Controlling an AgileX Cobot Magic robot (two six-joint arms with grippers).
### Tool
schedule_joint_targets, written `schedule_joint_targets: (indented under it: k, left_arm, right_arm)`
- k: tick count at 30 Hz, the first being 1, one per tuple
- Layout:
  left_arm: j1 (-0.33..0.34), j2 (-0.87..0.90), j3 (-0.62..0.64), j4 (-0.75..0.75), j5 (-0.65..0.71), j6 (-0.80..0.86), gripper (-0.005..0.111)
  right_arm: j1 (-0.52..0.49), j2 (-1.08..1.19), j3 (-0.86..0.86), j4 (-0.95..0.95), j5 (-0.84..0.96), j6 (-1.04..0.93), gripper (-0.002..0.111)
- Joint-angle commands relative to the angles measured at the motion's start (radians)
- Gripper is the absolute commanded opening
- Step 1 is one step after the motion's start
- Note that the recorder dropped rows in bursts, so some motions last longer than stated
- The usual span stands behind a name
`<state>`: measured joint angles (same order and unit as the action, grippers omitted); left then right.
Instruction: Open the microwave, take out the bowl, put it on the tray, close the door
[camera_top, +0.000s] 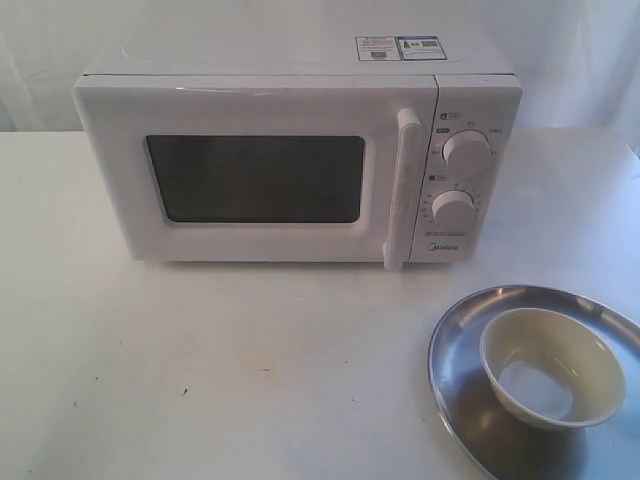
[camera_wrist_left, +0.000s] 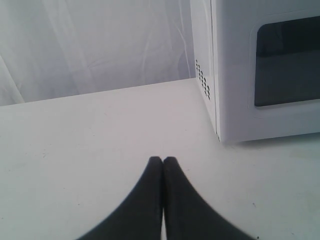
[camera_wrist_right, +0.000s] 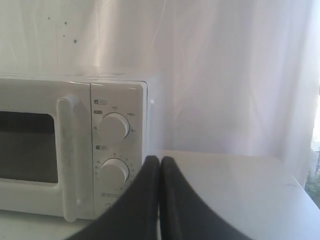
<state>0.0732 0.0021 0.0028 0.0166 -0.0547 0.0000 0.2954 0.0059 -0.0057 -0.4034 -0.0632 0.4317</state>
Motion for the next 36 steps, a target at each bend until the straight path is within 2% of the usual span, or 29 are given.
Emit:
schedule_joint_targets:
  k: [1,10,36]
  left_arm:
    - [0.000,-0.002,-0.003,-0.008,-0.005,0.000,0.000]
    - [0.000,-0.002,-0.003,-0.008,-0.005,0.000,0.000]
    - [0.000,-0.002,-0.003,-0.008,-0.005,0.000,0.000]
  right_arm:
    - [-0.008,-0.006,0.006,0.268,0.019,-0.291,0.000]
    - [-0.008,-0.006,0.006,0.412,0.048,-0.437,0.000]
    - [-0.008,-0.006,0.006,0.412,0.077,-0.454,0.000]
